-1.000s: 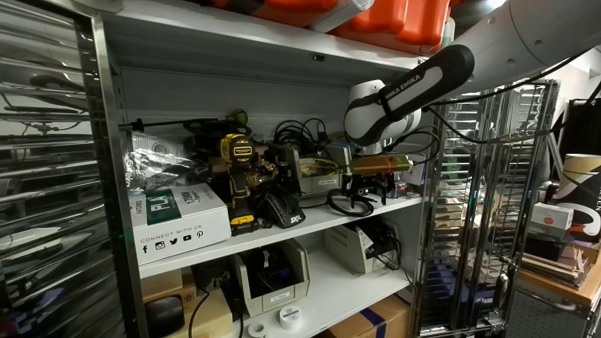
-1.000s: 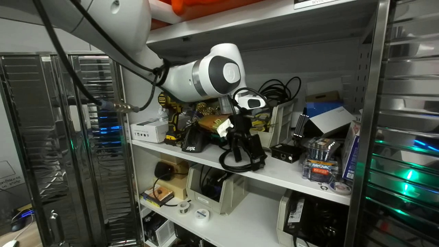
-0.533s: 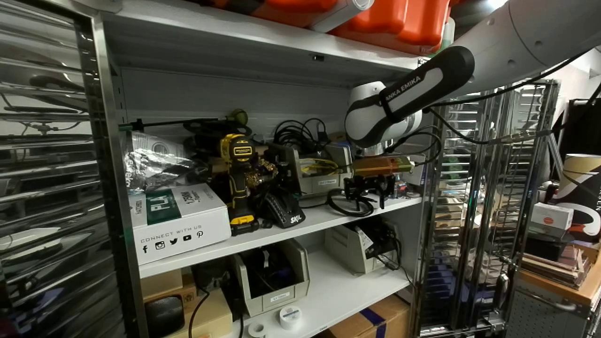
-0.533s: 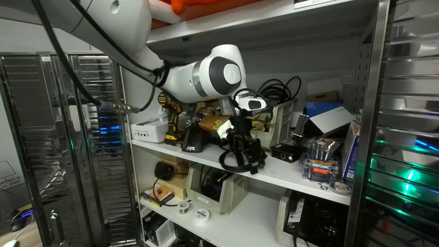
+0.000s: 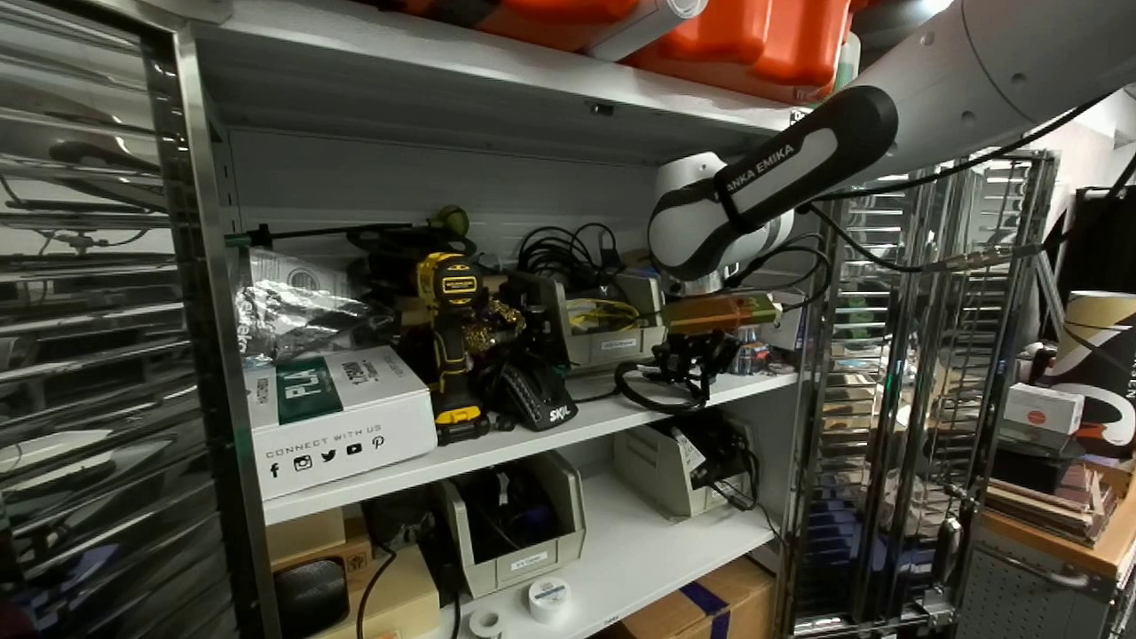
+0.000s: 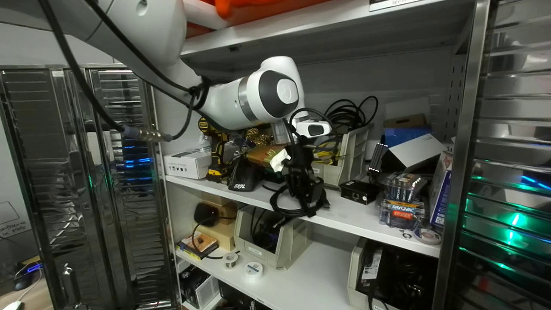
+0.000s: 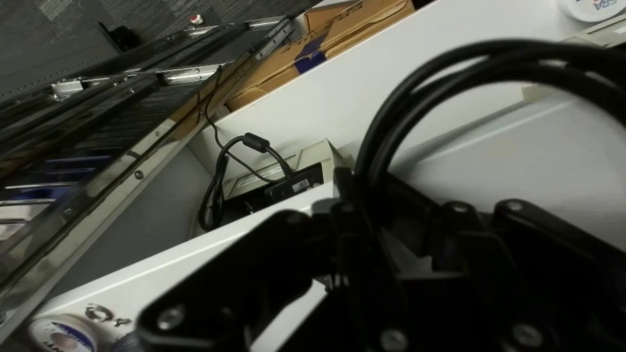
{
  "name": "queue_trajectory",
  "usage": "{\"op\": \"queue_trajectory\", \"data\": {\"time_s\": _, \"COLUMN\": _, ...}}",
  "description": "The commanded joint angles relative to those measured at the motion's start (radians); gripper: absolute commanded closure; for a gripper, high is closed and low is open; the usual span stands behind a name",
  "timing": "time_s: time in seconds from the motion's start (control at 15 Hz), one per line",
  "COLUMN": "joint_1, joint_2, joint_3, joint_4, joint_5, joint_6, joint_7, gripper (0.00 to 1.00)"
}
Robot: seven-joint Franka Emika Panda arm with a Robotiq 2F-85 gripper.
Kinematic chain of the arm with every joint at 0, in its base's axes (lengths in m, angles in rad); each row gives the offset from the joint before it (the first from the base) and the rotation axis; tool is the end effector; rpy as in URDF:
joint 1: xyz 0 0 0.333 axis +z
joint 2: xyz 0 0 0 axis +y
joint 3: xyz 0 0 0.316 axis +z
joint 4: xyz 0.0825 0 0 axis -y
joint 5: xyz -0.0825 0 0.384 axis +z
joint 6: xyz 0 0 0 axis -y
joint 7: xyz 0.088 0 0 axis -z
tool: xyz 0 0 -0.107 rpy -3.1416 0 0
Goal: Put the black cable in the compartment.
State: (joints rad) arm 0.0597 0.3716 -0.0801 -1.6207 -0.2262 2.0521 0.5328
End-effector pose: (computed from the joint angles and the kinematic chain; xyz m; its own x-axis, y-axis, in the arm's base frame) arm 0.6702 -0.0197 0.4164 0.8960 -0.4146 0.1589 -0.4389 -0.8810 0.1768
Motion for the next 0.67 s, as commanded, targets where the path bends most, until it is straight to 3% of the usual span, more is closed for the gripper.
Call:
{"op": "queue_trajectory", "data": {"time_s": 0.0, "joint_1": 0.018, "joint_2": -0.065, "joint_3": -0.03, "joint_4": -0.078, "joint_5": -0.054, "joint_6": 0.017, "joint_7": 0.055, "gripper": 0.96}}
{"op": "queue_trajectory", "data": {"time_s": 0.27, "joint_1": 0.018, "joint_2": -0.208, "joint_3": -0.043, "joint_4": -0.252, "joint_5": -0.166, "joint_6": 0.132, "joint_7": 0.126, "gripper": 0.96}}
{"op": "queue_trajectory", "data": {"time_s": 0.6, "joint_1": -0.003, "joint_2": -0.357, "joint_3": -0.03, "joint_4": -0.438, "joint_5": -0.355, "joint_6": 0.349, "joint_7": 0.344, "gripper": 0.96}}
